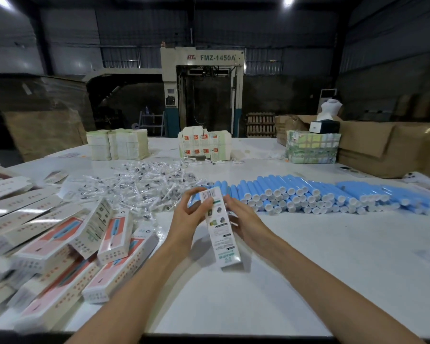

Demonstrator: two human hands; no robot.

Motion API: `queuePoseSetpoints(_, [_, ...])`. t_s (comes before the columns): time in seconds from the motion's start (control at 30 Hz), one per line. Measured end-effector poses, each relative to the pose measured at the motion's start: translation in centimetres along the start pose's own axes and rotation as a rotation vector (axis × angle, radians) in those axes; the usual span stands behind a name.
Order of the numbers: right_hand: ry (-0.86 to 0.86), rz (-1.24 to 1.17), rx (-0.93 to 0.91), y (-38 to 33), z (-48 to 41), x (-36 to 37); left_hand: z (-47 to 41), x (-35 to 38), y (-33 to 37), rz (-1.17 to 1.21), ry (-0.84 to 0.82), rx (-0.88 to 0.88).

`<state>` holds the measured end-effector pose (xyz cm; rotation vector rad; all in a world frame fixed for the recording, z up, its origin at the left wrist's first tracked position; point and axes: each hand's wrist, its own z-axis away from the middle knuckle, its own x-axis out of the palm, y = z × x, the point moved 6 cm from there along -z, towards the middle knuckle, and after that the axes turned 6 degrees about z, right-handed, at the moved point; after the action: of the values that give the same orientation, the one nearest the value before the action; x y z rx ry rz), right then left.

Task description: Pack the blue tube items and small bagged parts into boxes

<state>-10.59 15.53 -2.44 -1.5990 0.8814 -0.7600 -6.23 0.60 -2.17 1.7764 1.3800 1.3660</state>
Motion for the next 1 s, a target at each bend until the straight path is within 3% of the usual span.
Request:
queuePoseSetpoints(0.13, [-0.076,-0.072,0.057,0.1,1.2,0.5,0.1,0.7,0.0,0.012,-0.058,0.039])
queuePoseSetpoints(0.3, [0.056,0.262,-0.009,-1.9,4.3,-3.2,0.4,1.4,-0.4,-0.5,-0.165,0.191])
queuePoseSetpoints(0.43, [0.311,0.582,-0.04,-5.1,7.2,-11.6,1.7,2.5,-1.4,-0.909,-0.319,0.386])
queuePoseSetpoints(0.57, [0.582,0.932,-0.056,-9.0,11.5,-21.6,2.2,3.6,-1.8,-1.078,-0.397,0.475])
queuePoseSetpoints(0.73, [0.812,1.538,0.218,-11.4,18.4,-31.7,2.1,3.4,-1.6,-1.15,-0.433,0.511])
queuePoseSetpoints(0.83, [0.823,1.821,0.461,-11.1,22.2,-35.0,2.3,3.5,-1.6,-1.147,-0.452,0.531])
queuePoseSetpoints(1.0, [0.787,1.896,0.685,-8.7,26.6,-37.5,2.3,3.2,-1.4,-1.141,-0.467,0.569])
